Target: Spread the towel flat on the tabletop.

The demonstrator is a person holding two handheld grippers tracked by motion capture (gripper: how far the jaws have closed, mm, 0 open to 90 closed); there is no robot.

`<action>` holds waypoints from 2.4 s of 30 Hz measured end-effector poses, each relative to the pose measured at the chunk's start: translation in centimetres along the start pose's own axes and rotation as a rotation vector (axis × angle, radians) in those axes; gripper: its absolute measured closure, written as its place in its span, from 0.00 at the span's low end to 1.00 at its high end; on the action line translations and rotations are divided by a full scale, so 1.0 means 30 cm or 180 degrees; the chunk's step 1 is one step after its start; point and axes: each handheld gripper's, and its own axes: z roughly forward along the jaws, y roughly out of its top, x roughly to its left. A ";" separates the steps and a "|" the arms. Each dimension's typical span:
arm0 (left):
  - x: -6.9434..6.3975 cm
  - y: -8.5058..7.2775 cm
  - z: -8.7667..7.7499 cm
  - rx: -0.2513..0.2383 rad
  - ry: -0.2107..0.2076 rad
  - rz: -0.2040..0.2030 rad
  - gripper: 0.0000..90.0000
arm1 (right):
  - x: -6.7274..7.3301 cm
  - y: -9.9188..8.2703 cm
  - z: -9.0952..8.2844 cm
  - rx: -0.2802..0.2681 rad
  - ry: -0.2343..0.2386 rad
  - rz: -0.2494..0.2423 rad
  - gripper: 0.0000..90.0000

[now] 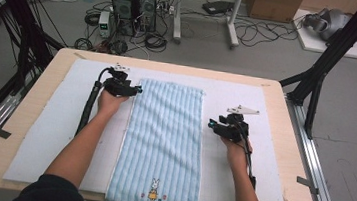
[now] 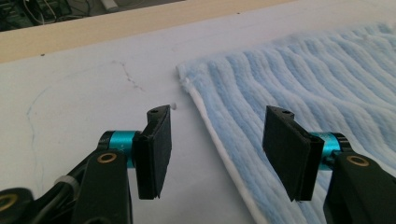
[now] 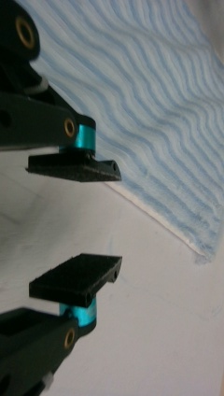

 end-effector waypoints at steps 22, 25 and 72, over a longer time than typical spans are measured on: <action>-0.031 -0.062 -0.035 -0.0013 -0.0120 -0.0104 0.49 | -0.002 0.146 0.291 0.0224 -0.0517 0.0066 0.91; -0.036 -0.065 -0.013 -0.0070 -0.0065 -0.0059 0.51 | -0.015 0.144 0.270 0.0208 -0.0479 0.0145 0.74; -0.057 -0.049 0.055 0.0164 0.0226 0.0147 0.97 | 0.046 0.070 0.191 0.0241 -0.0263 -0.0127 0.97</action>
